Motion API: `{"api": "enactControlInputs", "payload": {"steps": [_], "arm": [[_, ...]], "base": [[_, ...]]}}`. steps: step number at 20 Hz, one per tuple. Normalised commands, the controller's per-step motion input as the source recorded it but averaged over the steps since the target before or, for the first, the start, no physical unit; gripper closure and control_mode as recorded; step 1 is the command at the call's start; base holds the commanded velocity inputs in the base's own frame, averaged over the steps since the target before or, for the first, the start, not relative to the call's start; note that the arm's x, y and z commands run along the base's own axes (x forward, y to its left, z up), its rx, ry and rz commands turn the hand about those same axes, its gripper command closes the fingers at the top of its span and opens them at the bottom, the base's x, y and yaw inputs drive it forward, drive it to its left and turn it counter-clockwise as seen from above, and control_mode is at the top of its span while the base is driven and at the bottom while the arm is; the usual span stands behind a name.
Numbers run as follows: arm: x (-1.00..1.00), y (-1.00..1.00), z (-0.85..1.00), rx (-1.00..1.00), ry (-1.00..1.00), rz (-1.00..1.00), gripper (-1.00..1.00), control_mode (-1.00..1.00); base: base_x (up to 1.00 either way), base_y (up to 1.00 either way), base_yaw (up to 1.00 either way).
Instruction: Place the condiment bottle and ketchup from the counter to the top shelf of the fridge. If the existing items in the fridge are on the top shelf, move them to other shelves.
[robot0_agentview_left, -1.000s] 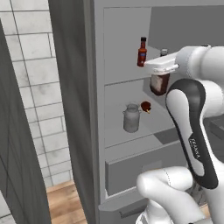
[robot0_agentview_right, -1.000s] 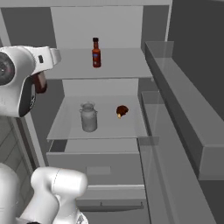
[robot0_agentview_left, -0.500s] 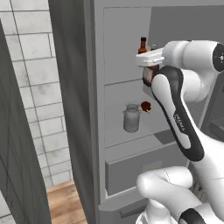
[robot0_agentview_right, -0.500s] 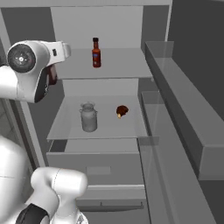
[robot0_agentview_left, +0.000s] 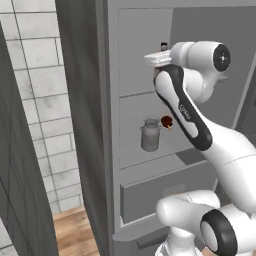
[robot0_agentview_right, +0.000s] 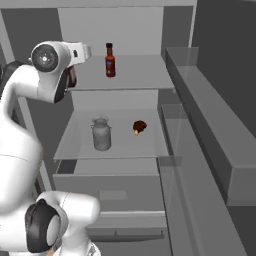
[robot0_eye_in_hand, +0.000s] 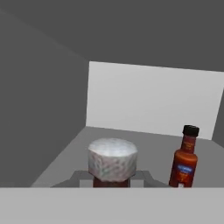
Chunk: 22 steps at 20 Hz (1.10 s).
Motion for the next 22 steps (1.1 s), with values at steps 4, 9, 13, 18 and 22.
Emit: {"api": "enactControlInputs", "payload": {"steps": [4,9,13,18,22], "arm": [[0.34,0.10,-0.16,0.00,0.01,0.00,1.00,-1.00],[0.31,0.11,-0.28,0.00,0.01,0.00,1.00,-1.00],[0.54,0.06,-0.33,0.00,0.01,0.00,1.00,-1.00],[0.73,0.07,-0.09,0.00,0.00,0.00,1.00,-1.00],[0.61,0.14,0.00,0.00,0.02,-0.01,1.00,-1.00]], "base": [[0.00,0.00,0.00],[0.00,0.00,0.00],[0.00,0.00,0.00],[0.00,0.00,0.00],[0.00,0.00,0.00]]}}
